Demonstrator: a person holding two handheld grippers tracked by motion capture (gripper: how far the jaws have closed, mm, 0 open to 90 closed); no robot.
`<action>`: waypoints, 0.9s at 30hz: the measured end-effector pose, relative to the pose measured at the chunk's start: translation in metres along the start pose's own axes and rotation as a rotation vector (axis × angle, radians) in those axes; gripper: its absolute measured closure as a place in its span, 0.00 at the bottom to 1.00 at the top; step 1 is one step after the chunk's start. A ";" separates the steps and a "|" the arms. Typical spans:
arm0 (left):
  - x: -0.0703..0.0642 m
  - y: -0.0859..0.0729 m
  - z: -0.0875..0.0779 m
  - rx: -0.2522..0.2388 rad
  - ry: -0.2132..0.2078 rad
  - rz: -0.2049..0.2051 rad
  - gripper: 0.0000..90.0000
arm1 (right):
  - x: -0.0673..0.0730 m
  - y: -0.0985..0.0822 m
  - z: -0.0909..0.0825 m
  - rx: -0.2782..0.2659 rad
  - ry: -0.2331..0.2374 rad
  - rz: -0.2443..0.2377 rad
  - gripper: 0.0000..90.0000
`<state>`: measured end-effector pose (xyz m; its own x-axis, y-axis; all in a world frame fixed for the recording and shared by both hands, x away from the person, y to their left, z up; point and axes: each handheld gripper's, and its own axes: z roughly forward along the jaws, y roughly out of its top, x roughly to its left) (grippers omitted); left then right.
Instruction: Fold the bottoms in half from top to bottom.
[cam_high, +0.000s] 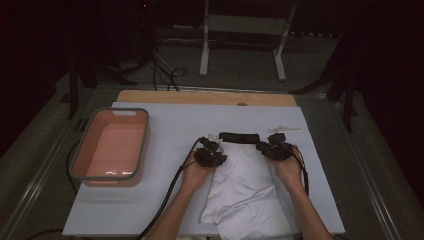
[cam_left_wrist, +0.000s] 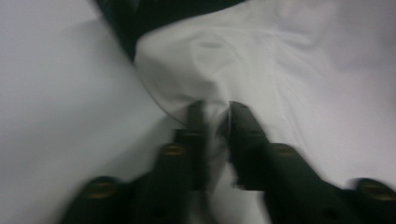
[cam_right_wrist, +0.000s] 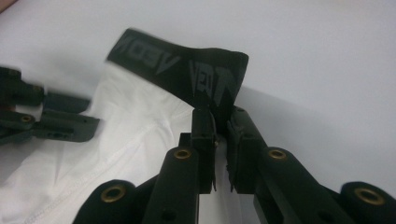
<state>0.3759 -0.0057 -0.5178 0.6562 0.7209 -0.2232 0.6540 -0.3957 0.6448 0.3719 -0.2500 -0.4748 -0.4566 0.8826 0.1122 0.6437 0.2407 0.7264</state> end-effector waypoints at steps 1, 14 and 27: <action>-0.001 0.001 -0.001 -0.010 -0.006 0.006 0.96 | 0.000 0.000 0.000 0.001 -0.008 -0.017 0.92; -0.001 0.024 -0.029 -0.143 0.038 -0.010 0.97 | -0.004 0.021 -0.002 -0.071 -0.094 -0.068 0.93; -0.001 0.031 -0.041 -0.193 0.040 -0.013 0.97 | -0.011 0.026 -0.006 -0.141 -0.094 -0.032 0.93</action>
<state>0.3802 0.0045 -0.4673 0.6300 0.7488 -0.2060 0.5757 -0.2722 0.7710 0.3901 -0.2557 -0.4528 -0.4119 0.9108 0.0287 0.5345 0.2160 0.8171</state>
